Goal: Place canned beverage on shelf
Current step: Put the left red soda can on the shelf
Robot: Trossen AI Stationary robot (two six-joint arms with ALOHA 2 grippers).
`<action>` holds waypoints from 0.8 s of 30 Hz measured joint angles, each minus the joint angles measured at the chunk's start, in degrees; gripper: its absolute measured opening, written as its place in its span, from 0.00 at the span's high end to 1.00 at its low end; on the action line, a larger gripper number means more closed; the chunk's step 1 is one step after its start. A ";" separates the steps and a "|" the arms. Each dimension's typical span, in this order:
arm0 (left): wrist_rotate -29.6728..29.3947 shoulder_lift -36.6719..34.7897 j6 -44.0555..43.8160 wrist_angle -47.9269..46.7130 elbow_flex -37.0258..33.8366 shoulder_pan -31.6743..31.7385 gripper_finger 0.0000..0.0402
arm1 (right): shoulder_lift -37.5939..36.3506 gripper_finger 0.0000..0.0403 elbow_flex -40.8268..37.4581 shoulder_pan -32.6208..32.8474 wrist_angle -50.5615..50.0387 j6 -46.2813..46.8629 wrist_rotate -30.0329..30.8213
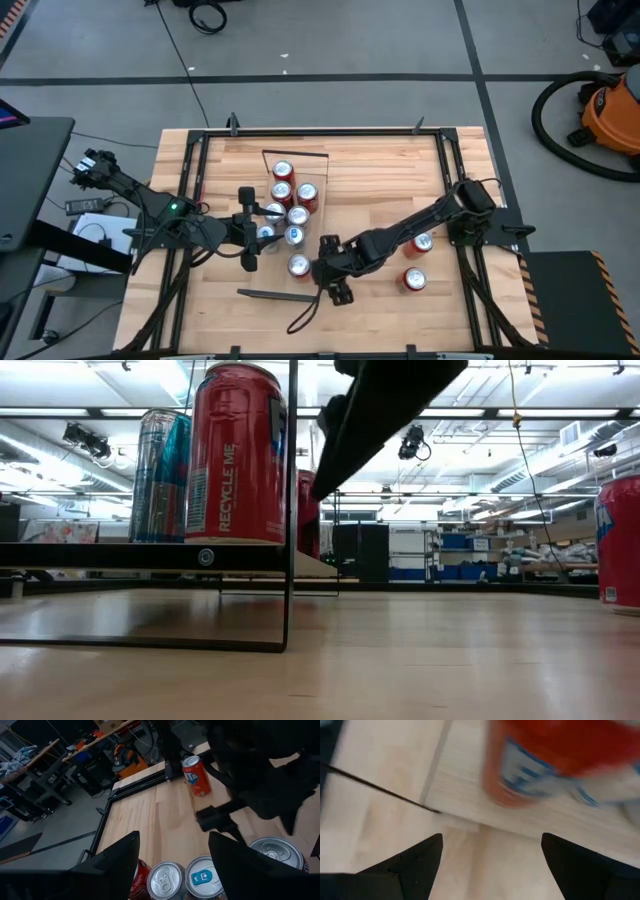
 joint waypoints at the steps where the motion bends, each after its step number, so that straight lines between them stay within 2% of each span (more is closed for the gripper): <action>1: -0.02 0.00 0.00 0.04 0.00 0.00 0.38 | 0.00 0.13 -0.64 0.09 1.71 -0.26 -0.77; 14: -0.01 0.00 0.20 0.00 0.00 0.00 0.38 | 0.04 0.13 -3.02 0.10 11.46 -4.66 -1.27; 24: -0.02 0.00 0.17 0.00 0.00 0.00 0.38 | -0.05 0.14 -3.00 0.10 12.58 -8.24 -1.26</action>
